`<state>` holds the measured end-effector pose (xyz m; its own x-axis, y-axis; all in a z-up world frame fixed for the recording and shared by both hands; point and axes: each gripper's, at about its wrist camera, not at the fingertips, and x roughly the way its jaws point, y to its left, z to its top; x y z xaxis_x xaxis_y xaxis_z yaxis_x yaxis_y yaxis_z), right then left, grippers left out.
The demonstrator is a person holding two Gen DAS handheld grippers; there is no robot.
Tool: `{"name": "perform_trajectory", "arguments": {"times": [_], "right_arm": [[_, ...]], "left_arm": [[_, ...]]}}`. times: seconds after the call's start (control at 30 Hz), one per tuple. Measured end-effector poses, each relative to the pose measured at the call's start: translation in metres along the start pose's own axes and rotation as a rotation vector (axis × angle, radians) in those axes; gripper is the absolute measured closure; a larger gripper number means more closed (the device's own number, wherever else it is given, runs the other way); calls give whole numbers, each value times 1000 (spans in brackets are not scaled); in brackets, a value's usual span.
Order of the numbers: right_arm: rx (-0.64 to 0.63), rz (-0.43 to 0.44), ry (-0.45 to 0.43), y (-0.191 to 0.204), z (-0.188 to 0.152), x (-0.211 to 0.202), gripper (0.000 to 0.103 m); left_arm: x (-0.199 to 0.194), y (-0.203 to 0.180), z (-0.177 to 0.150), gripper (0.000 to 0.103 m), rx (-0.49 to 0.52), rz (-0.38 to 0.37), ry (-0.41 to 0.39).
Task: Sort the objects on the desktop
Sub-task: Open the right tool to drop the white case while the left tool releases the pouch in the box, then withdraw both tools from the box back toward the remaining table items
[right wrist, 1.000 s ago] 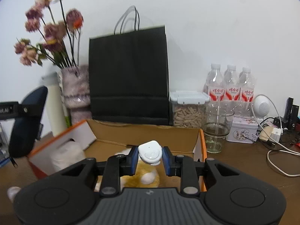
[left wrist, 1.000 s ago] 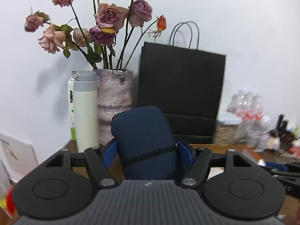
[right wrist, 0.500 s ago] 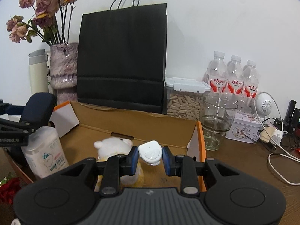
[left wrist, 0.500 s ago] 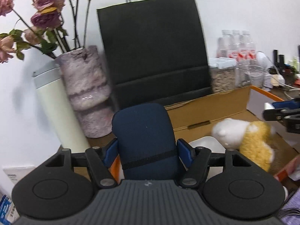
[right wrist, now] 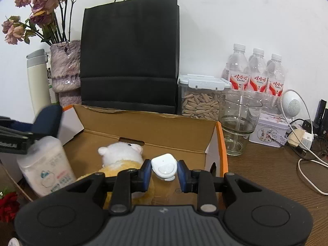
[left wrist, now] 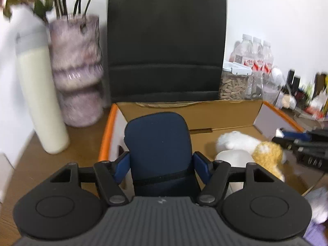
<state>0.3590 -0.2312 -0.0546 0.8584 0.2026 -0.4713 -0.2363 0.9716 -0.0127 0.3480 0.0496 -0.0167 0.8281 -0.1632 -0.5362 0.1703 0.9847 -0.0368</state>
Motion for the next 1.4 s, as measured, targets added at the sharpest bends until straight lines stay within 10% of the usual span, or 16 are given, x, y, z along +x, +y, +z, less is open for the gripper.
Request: {"name": "perform_trajectory", "arguments": {"times": [0.2, 0.4, 1.17, 1.4], "right_arm": [[22, 12, -8, -3, 2, -3, 71], [24, 33, -64, 1, 7, -12, 27], [17, 117, -26, -10, 8, 7, 26], [-13, 105, -73, -2, 10, -8, 14]], "left_arm": [[-4, -8, 2, 28, 42, 63, -68], [-1, -15, 8, 5, 65, 93, -116], [-6, -5, 0, 3, -42, 37, 12], [-23, -16, -3, 0, 3, 75, -64]]}}
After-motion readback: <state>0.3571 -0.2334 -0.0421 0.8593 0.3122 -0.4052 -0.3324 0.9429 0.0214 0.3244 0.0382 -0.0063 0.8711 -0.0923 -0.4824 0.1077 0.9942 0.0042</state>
